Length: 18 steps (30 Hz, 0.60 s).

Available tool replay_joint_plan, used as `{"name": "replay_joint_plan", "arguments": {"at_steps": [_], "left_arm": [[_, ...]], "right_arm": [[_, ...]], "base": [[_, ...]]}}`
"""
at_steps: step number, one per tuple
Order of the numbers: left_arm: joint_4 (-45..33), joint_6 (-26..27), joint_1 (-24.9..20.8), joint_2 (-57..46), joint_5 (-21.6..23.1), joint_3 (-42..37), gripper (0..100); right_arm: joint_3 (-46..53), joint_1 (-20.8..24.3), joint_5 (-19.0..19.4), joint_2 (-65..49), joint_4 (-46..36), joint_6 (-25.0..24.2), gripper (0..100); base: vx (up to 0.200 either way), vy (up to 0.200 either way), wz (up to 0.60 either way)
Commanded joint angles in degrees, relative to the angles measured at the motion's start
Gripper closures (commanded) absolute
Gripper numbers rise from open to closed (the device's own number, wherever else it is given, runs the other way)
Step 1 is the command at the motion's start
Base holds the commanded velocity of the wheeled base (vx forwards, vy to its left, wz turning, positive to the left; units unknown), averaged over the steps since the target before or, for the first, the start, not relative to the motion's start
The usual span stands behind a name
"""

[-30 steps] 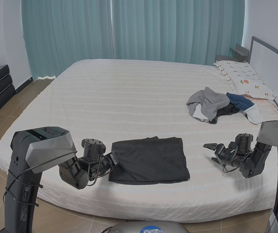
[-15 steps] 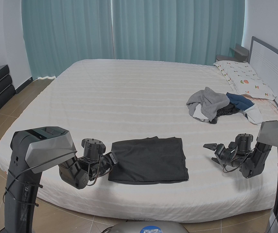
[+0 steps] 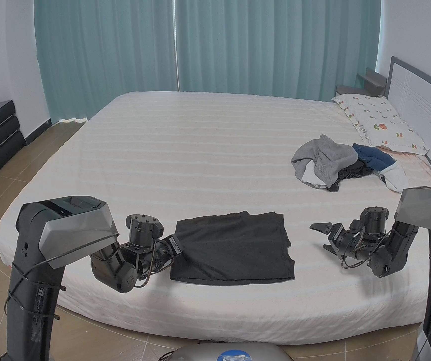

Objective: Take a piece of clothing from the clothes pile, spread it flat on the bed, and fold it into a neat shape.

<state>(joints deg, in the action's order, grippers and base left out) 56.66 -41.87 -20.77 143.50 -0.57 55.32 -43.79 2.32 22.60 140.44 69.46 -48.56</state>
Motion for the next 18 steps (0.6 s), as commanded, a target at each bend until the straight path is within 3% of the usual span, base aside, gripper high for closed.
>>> {"name": "replay_joint_plan", "arguments": {"at_steps": [1, 18], "left_arm": [[0.0, 0.0, 0.1, -0.1, -0.1, 0.1, 100], [0.1, 0.0, 0.2, 0.2, -1.2, 0.3, 100]], "right_arm": [[0.1, 0.8, -0.4, -0.2, 0.1, -0.1, 0], [0.5, 4.5, -3.4, -0.4, 0.1, -0.8, 0]], "base": [[0.000, 0.200, 0.00], [0.000, 0.200, 0.00]]}}
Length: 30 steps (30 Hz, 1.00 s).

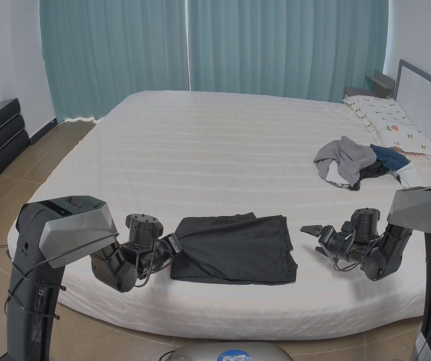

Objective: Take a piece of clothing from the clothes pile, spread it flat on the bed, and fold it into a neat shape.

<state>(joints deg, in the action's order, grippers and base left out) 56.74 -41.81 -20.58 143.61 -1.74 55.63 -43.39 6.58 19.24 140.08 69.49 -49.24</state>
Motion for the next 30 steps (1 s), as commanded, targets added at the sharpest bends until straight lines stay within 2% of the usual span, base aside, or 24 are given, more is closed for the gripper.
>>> {"name": "replay_joint_plan", "arguments": {"at_steps": [1, 8, 16, 21, 26, 30], "left_arm": [[0.0, 0.0, 0.1, 0.1, 0.0, 0.0, 100], [0.0, 0.0, 0.3, 0.1, -0.1, -0.1, 100], [0.0, -0.1, 0.2, 0.0, 0.0, -0.1, 100], [0.0, -0.5, -0.2, 0.0, 0.0, 0.0, 100], [0.0, -0.5, -0.5, 0.0, -0.1, -0.3, 100], [0.1, -0.7, -0.5, -0.2, -0.2, -0.6, 100]], "right_arm": [[0.2, 0.5, -0.1, -0.2, 0.0, -0.5, 0], [-0.2, 3.5, -3.2, -0.7, 0.0, -3.8, 0], [-0.1, 4.7, -3.4, -1.4, 0.0, -4.1, 0], [-0.6, 5.8, -5.6, -1.5, 0.0, -5.2, 0], [-0.5, 5.9, -5.6, -1.4, 0.0, -5.2, 0], [-0.5, 5.8, -5.6, -1.0, 0.0, -5.3, 0]], "base": [[0.000, 0.200, 0.00], [0.000, 0.200, 0.00], [0.000, 0.200, 0.00], [0.000, 0.200, 0.00], [0.000, 0.200, 0.00], [0.000, 0.000, 0.00]]}}
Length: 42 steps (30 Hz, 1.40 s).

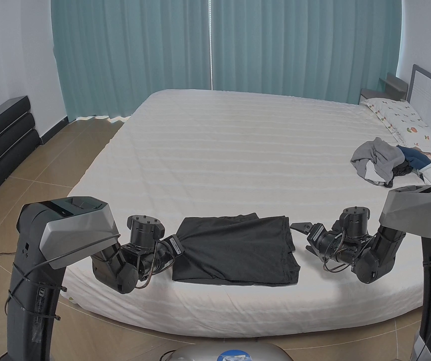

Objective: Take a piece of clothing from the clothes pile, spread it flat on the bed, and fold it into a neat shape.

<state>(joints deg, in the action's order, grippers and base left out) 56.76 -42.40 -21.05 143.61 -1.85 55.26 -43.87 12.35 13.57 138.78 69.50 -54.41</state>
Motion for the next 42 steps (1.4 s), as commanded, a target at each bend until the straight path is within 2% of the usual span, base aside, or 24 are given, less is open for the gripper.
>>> {"name": "replay_joint_plan", "arguments": {"at_steps": [1, 30, 31, 42], "left_arm": [[0.1, -0.1, 0.0, -0.2, -0.1, -0.2, 100], [0.0, -1.3, -1.1, -0.4, -1.0, -2.1, 100], [0.0, -1.5, -1.1, -0.5, -1.0, -2.1, 0], [0.1, -4.2, -1.1, -2.4, -1.1, -3.8, 0]], "right_arm": [[0.0, 0.0, 0.1, 0.4, 0.0, -0.1, 0], [0.3, 0.6, 0.0, 0.4, 0.0, -0.2, 0], [0.3, 0.6, 0.0, 0.4, 0.0, -0.2, 0], [0.9, 0.9, 0.0, 0.8, 1.9, -0.1, 0]], "base": [[0.000, 0.000, 0.00], [0.000, 0.000, 0.00], [0.000, 0.000, 0.00], [0.000, 0.000, 0.00]]}}
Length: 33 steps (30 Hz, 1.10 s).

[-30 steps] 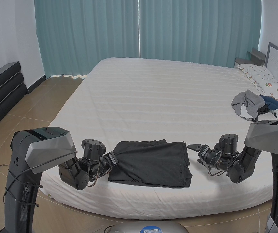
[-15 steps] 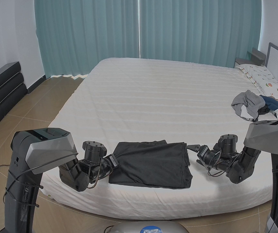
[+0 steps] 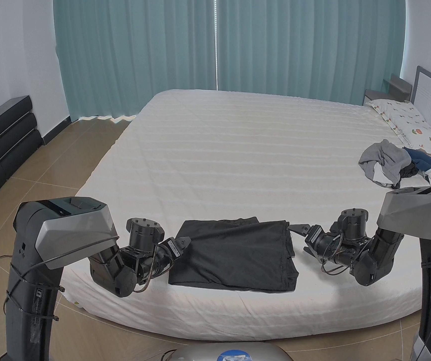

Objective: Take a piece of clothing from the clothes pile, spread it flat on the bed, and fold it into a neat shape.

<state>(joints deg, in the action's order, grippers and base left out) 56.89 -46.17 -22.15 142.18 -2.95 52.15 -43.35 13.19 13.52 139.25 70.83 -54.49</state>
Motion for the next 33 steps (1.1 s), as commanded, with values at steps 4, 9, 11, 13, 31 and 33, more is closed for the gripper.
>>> {"name": "replay_joint_plan", "arguments": {"at_steps": [4, 9, 11, 13, 31, 33], "left_arm": [[0.0, -0.6, 0.0, -1.9, 0.0, -2.0, 0], [0.1, -1.6, 0.1, -3.0, 0.0, -3.4, 0], [0.1, -3.2, 0.1, -3.9, 0.0, -3.8, 0], [1.1, -3.6, 0.3, -4.0, -0.2, -4.1, 0], [12.8, 14.9, 2.6, -27.2, -12.9, -21.4, 0], [13.2, 16.4, 2.8, -32.4, -13.0, -24.6, 0]], "right_arm": [[0.5, 0.2, 0.0, 0.4, 0.9, 0.0, 0], [0.6, 0.2, 0.0, 0.3, 0.9, 0.0, 0], [0.7, 0.2, -0.2, 0.3, 0.9, 0.1, 0], [0.7, 0.3, -1.4, 0.0, 0.9, 0.4, 0], [17.1, 5.3, -12.2, -30.4, -5.7, 16.0, 0], [21.0, 5.3, -12.7, -37.1, -5.7, 18.7, 0]], "base": [[0.000, 0.000, 0.00], [0.000, 0.000, 0.00], [0.000, 0.000, 0.00], [0.000, 0.000, 0.00], [0.000, 0.000, 0.00], [0.000, 0.000, 0.00]]}}
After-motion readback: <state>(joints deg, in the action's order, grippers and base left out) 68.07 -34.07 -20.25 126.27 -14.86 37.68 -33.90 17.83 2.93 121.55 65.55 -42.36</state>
